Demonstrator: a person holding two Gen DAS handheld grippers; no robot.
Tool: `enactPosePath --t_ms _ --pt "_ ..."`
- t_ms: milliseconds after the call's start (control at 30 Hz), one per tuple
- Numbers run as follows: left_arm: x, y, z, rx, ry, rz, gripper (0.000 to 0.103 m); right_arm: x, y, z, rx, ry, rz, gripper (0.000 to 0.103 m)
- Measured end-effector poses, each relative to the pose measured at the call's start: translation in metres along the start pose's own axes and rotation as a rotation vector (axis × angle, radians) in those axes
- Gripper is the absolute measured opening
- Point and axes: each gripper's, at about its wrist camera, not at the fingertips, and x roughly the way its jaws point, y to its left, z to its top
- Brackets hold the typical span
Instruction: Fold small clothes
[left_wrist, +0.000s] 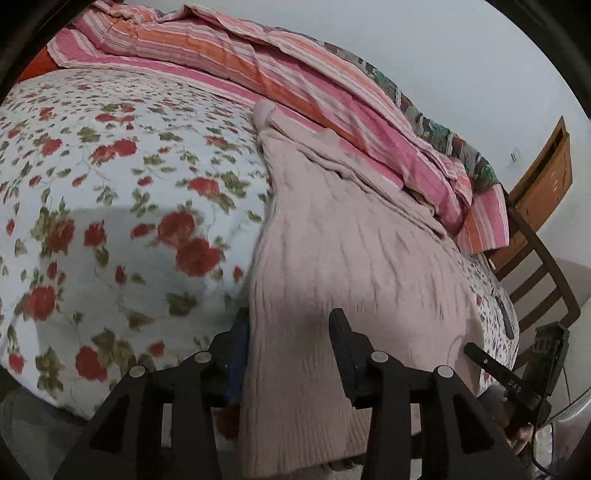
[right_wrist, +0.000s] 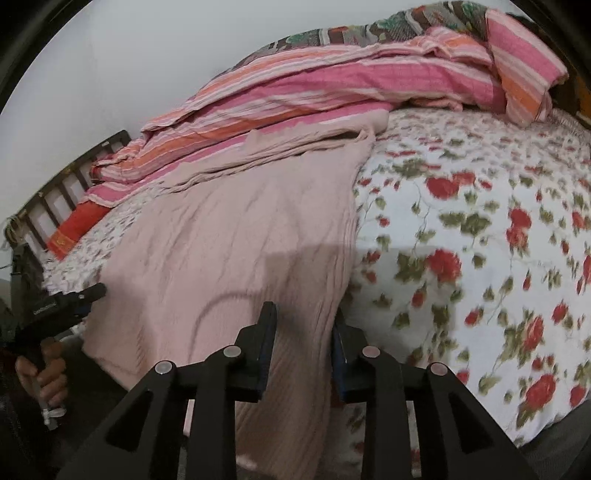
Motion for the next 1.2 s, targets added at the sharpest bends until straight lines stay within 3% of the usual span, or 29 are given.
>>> enactPosePath --t_ms 167,433,467,500,533,567,667,767,1033,1200 --pt "-0.006 -0.003 -0.016 0.016 0.039 -0.033 0.039 -0.009 0.002 -0.018 0.008 0.026 0.018 0.029" --pt "-0.020 -0.006 -0.033 0.039 0.029 -0.031 0.037 -0.013 0.009 -0.030 -0.011 0.045 0.003 0.028" --pt "-0.020 -0.005 -0.032 0.035 0.028 -0.025 0.034 -0.013 0.011 -0.030 -0.021 0.047 -0.006 0.023" --pt "-0.019 -0.005 -0.032 0.027 0.030 -0.025 0.029 -0.012 0.012 -0.030 -0.027 0.053 -0.008 0.009" --pt "-0.019 -0.003 -0.032 0.018 0.036 -0.043 0.011 -0.012 0.013 -0.030 -0.036 0.052 -0.012 0.009" --pt "-0.018 -0.003 -0.031 0.012 0.040 -0.054 0.007 -0.016 0.016 -0.030 -0.054 0.033 -0.020 0.009" --pt "-0.025 -0.004 -0.028 0.012 0.029 -0.082 0.007 -0.031 0.021 -0.024 -0.066 -0.015 0.022 0.008" --pt "-0.038 -0.007 -0.020 0.021 -0.008 -0.100 0.007 -0.051 0.024 -0.013 -0.060 -0.073 0.070 0.008" --pt "-0.085 -0.003 0.027 -0.126 -0.144 -0.211 0.007 -0.083 0.015 0.038 0.103 -0.188 0.209 0.008" --pt "-0.090 -0.018 0.069 -0.137 -0.206 -0.214 0.007 -0.087 0.008 0.073 0.188 -0.231 0.271 0.008"
